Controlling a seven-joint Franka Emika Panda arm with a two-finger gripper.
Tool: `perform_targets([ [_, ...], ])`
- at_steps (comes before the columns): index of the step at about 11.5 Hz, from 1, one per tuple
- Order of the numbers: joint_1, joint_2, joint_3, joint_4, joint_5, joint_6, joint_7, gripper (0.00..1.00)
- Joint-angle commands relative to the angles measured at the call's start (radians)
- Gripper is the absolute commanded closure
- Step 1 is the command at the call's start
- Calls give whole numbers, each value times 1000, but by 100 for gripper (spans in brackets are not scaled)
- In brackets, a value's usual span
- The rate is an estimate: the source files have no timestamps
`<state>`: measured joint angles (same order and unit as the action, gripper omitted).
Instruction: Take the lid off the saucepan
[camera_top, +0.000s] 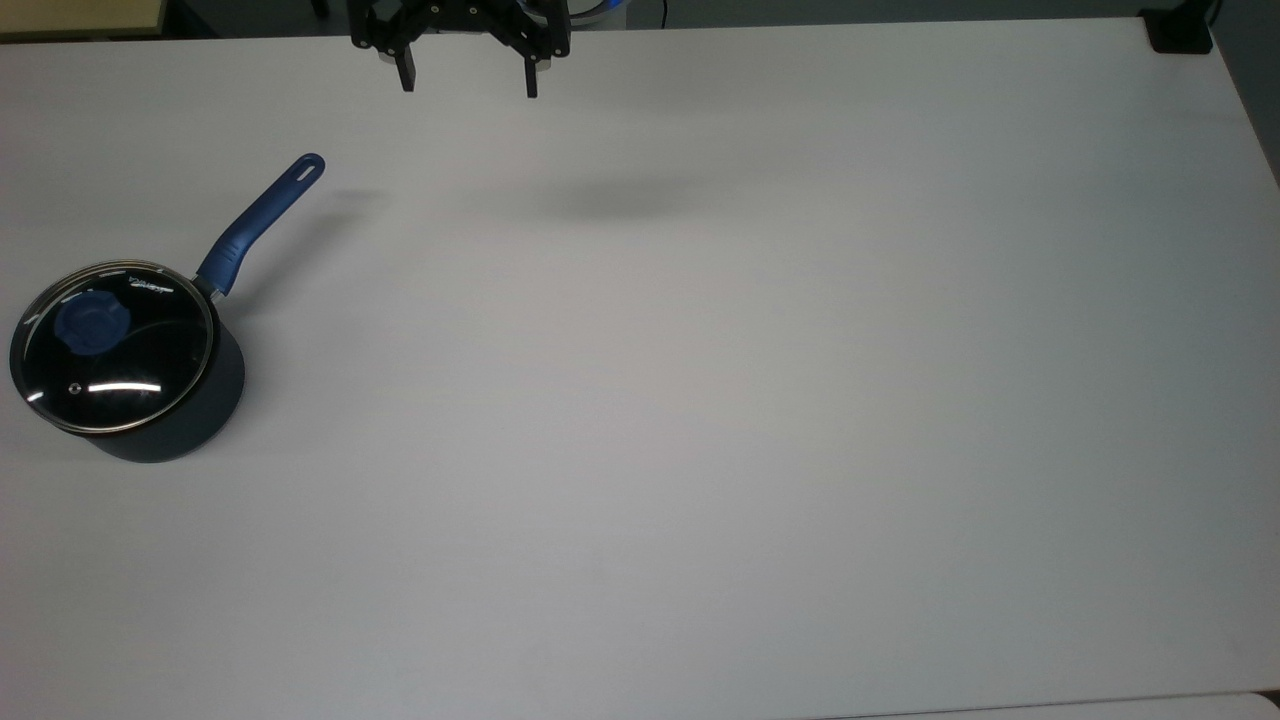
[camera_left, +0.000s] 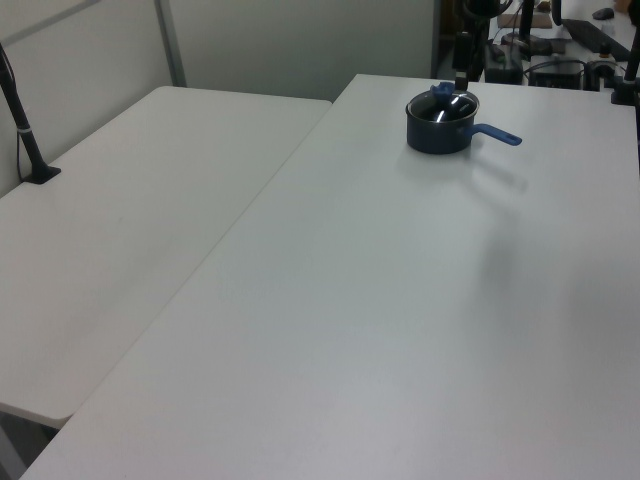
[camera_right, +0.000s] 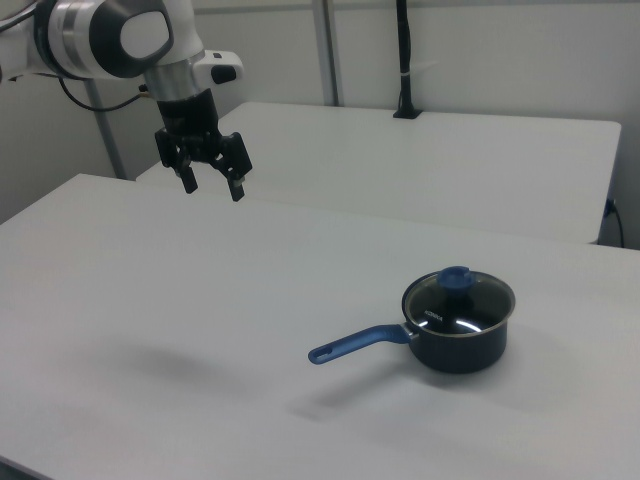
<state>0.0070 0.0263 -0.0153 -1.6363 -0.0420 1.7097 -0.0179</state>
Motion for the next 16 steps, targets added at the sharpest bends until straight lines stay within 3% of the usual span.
perform_targets([
  [1,14,-8,-25,-10,22,-7,-25,0],
  [16,-1,-3,-25,-8,22,-4,-37,0],
])
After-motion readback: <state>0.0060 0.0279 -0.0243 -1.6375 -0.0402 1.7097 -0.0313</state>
